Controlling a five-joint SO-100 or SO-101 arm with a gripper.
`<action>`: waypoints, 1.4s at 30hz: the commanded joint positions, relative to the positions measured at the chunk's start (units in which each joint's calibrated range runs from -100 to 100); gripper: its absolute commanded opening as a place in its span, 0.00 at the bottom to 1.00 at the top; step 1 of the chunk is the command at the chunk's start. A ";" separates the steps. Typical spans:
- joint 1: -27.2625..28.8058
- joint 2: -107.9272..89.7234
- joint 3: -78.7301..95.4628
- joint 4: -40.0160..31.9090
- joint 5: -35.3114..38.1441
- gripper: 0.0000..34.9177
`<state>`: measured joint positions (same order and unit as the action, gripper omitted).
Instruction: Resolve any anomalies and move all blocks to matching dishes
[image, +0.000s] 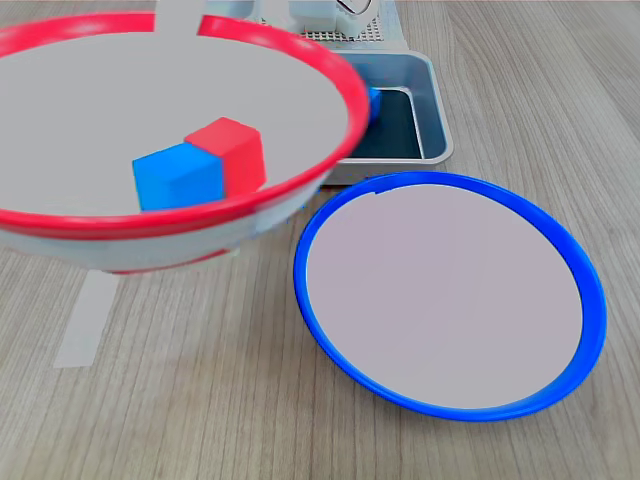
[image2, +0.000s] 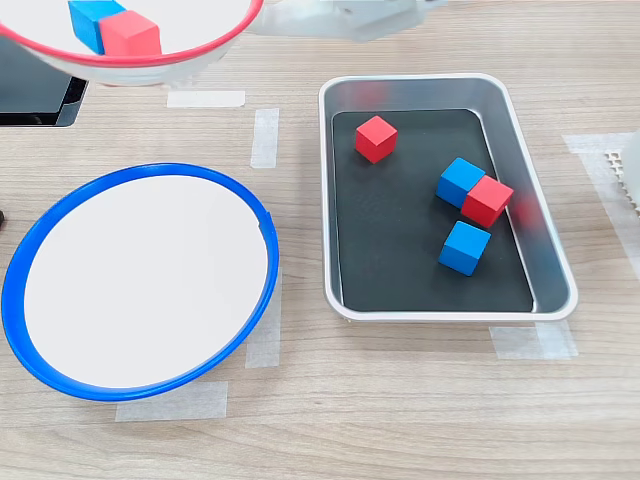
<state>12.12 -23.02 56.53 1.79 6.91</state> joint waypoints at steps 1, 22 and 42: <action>3.83 1.57 -1.78 -0.27 1.71 0.00; 5.71 21.53 -8.15 -6.71 2.98 0.00; 3.26 23.40 -7.24 -7.70 2.44 0.00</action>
<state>15.40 0.60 51.09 -4.65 8.77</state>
